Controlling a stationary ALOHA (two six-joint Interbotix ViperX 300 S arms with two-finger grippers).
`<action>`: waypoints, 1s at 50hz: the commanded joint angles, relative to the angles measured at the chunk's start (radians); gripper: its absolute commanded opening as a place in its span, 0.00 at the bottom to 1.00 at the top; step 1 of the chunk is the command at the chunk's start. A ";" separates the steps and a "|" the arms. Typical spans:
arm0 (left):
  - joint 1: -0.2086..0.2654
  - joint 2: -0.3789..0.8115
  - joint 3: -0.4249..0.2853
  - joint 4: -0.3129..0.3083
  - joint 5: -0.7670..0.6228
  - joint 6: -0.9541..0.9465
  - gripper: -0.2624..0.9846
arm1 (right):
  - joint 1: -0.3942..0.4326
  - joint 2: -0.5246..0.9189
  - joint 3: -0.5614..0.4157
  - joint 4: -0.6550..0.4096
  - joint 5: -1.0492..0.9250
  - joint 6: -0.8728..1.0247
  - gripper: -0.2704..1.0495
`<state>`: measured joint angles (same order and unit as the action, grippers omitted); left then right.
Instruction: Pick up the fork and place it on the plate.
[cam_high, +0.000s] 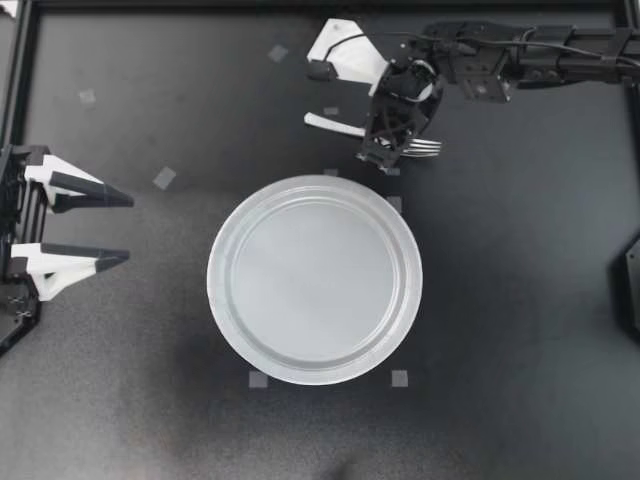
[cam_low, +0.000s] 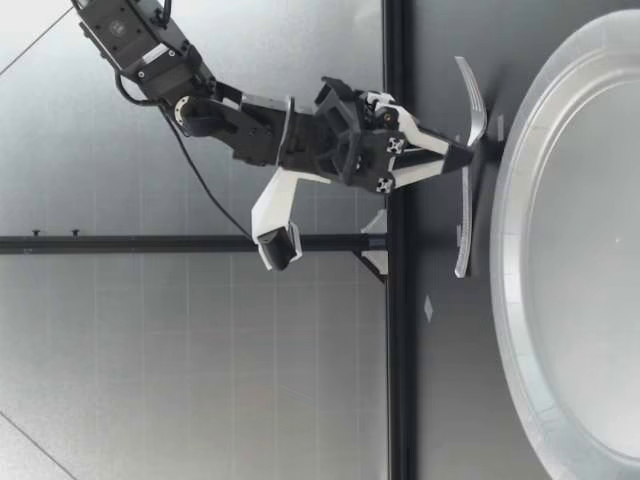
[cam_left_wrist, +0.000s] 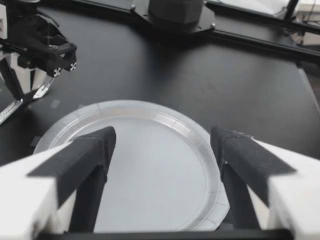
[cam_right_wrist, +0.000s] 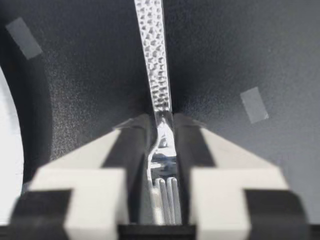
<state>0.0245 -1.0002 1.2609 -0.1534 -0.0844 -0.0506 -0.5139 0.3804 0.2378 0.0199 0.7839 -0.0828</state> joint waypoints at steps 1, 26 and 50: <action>-0.003 0.003 -0.011 -0.002 -0.009 -0.002 0.73 | -0.008 -0.014 -0.025 0.003 0.002 0.002 0.39; -0.003 -0.052 0.017 -0.002 -0.009 -0.026 0.73 | -0.008 -0.067 -0.028 0.011 0.011 -0.003 0.32; 0.049 0.023 -0.170 0.005 0.198 0.009 0.74 | 0.138 -0.322 -0.049 0.273 0.224 -0.178 0.32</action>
<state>0.0721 -0.9925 1.1382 -0.1519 0.1043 -0.0491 -0.4034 0.0966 0.2194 0.2454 1.0017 -0.2378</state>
